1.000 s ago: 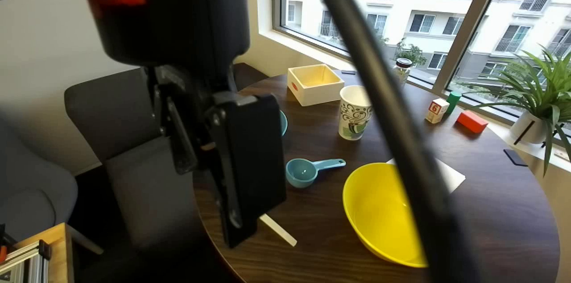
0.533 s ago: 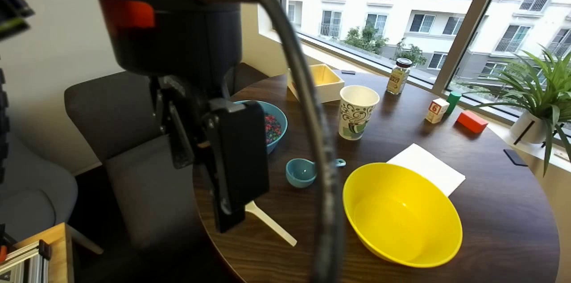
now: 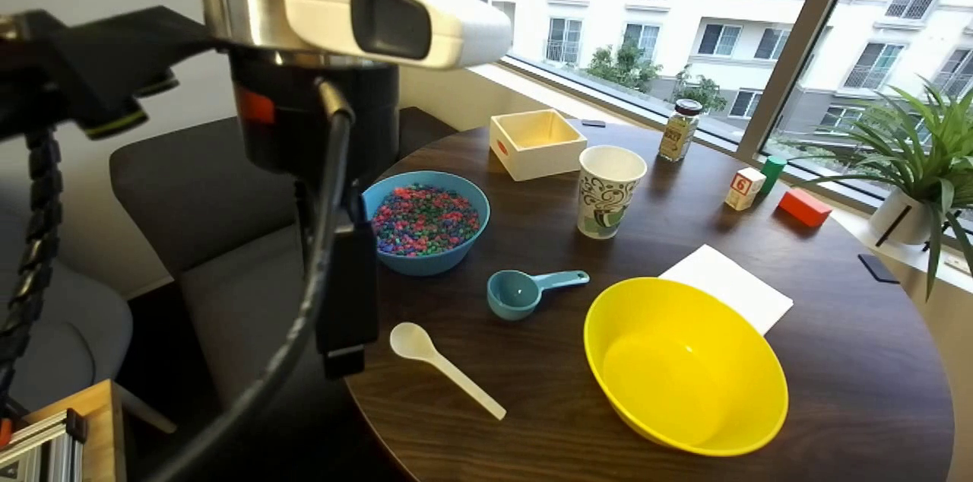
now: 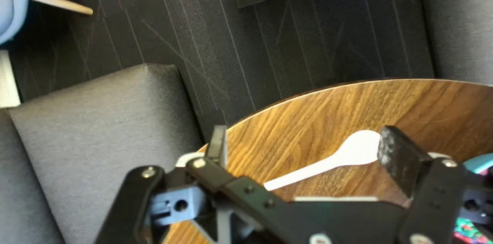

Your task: Use the white spoon to put some of the contents of the blue bowl into the blue ladle

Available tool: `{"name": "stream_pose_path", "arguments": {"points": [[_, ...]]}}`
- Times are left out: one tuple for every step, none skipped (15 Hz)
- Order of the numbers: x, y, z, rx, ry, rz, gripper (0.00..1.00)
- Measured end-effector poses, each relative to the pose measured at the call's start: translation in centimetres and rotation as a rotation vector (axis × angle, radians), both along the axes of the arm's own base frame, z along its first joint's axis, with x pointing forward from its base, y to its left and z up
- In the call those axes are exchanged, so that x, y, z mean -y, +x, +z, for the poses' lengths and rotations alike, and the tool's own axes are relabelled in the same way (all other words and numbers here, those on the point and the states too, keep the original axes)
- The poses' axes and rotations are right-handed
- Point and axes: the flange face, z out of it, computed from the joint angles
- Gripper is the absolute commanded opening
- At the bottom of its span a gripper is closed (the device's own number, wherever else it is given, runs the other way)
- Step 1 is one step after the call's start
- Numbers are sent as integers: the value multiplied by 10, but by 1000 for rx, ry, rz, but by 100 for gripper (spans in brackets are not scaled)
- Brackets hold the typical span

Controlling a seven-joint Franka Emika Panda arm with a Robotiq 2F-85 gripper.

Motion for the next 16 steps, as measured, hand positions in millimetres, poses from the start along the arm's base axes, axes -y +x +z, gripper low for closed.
{"name": "stream_pose_path", "arguments": {"points": [[0,1,-8,4,-6,-55,100],[0,3,-15,21,-8,-109,100],[0,5,-23,44,-9,-159,100],[0,7,-32,73,-13,-212,100],[1,9,-40,104,-17,-258,100],[2,12,-47,137,-19,-302,100],[2,14,-53,157,-21,-331,100],[3,14,-56,163,-22,-347,100],[3,15,-58,165,-22,-354,100],[3,15,-58,166,-22,-358,100],[3,15,-57,166,-22,-361,100],[3,15,-57,166,-22,-363,100],[3,15,-57,166,-22,-364,100],[3,15,-57,167,-22,-365,100],[3,15,-57,167,-22,-364,100],[3,16,-58,171,-22,-363,100]]}}
